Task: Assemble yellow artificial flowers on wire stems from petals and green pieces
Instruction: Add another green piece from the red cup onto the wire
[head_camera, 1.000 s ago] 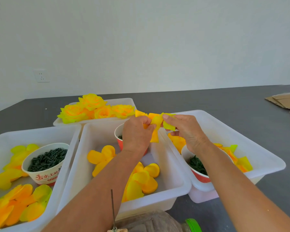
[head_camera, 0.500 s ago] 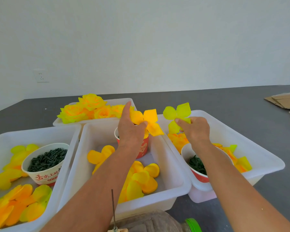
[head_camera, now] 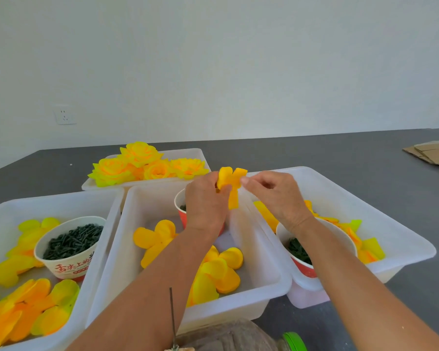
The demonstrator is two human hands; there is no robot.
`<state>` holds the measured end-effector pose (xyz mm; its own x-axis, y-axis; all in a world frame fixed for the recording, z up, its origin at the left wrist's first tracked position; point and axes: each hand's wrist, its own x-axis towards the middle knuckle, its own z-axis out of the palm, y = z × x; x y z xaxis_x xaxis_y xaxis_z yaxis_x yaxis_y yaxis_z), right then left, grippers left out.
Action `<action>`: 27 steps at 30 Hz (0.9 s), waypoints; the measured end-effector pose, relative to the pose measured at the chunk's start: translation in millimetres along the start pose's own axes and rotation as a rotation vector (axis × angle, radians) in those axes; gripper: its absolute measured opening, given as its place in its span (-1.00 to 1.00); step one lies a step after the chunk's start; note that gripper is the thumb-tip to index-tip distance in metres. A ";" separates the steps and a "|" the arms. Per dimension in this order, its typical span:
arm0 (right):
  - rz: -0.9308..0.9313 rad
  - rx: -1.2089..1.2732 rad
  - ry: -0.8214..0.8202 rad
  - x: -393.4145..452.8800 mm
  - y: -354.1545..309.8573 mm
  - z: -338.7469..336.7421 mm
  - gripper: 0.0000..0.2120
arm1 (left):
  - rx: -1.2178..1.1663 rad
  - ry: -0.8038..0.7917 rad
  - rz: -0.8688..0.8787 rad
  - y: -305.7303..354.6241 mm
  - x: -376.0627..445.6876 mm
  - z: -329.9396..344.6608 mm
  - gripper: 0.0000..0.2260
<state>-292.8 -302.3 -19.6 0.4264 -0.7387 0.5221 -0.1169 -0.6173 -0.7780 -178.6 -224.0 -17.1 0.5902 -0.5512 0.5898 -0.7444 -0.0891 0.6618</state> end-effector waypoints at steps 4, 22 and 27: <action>0.004 0.162 -0.222 -4.8 -8.9 4.3 -0.83 | -0.065 -0.044 0.162 5.1 -5.8 2.4 -0.72; 0.013 0.216 -0.119 3.0 4.6 2.6 -0.85 | -0.162 -0.259 0.154 5.0 -4.8 2.6 -0.73; 0.031 0.246 -0.079 2.1 4.3 1.9 -0.70 | -0.276 -0.308 0.133 5.0 -4.4 2.7 -0.83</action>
<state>-290.7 -306.0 -22.6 0.4962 -0.7264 0.4755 0.0868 -0.5034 -0.8597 -185.7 -224.3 -17.7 0.3432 -0.7683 0.5404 -0.6716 0.2015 0.7130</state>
